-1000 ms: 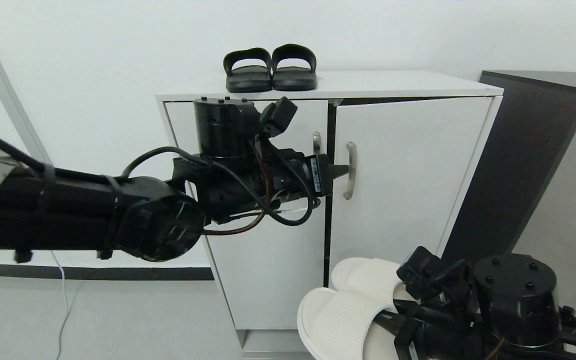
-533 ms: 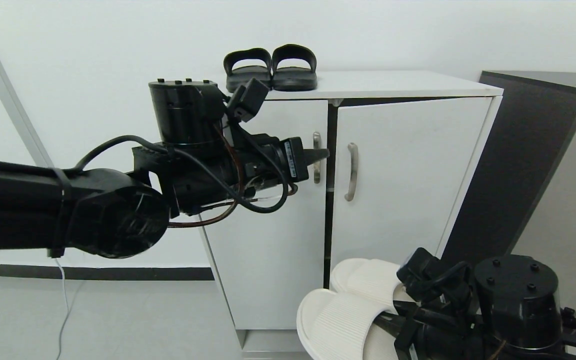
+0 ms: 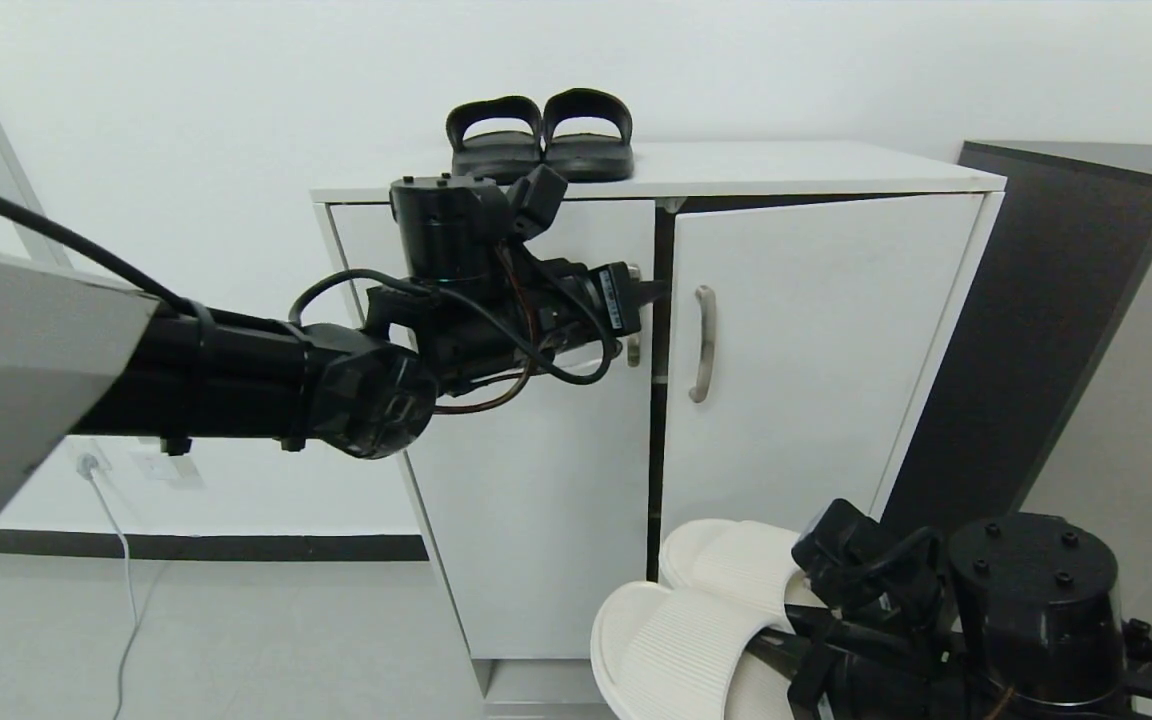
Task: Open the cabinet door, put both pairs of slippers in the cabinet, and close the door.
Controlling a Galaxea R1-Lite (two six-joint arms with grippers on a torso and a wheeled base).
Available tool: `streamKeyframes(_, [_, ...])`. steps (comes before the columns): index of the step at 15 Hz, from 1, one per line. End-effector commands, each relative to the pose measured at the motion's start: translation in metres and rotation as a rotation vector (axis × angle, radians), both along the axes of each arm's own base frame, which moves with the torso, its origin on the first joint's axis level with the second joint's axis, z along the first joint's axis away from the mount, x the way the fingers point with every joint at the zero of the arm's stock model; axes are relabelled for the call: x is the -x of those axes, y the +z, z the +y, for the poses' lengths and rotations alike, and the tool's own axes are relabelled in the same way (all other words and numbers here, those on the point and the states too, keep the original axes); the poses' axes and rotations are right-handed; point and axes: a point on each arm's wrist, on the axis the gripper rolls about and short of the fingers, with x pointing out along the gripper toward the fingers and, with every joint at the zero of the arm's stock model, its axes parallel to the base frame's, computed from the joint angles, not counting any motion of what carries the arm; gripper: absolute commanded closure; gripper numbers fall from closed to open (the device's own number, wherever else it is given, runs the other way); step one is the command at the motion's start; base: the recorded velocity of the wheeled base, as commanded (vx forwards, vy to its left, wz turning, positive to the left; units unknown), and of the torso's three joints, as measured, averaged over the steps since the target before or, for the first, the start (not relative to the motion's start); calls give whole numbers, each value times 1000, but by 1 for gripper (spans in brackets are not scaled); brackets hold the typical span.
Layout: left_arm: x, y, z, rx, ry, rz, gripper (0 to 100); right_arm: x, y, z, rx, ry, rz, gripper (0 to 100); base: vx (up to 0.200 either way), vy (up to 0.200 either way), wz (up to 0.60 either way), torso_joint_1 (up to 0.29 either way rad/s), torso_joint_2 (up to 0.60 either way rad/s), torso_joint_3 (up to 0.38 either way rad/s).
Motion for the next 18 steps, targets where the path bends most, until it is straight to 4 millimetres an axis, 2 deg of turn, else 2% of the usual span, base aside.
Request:
streamKeyframes(1, [-16,-16,-9,-11,1,23,100,2,0,1,2,8,1,100,0,0,0,0,0,0])
streamKeyframes(5, [-19,-19,-12,-11,-3,25,100,3,-1,3,4,18,3,100,0,0,0,0,0,0])
streamKeyframes(8, [-13,-19,-15,-15,-15,30,100,7,-2,5,6,32,6,100,-200,0,0,1,4,-2])
streamKeyframes(10, [3,-19,-23,-14,-49,22,100,9,-1,5,4,42,5,100,-200,0,0,-5,5,5])
streamKeyframes(13, [56,-14,-53,18,-186,-30,100,11,-2,7,7,51,7,100,-200,0,0,4,2,1])
streamKeyframes(16, [62,-8,-55,30,-199,-46,100,12,-2,6,6,49,5,100,-200,0,0,2,-1,2])
streamKeyframes(18, [59,-4,-40,30,-156,-51,100,10,0,6,-2,43,-1,100,0,0,0,0,0,0])
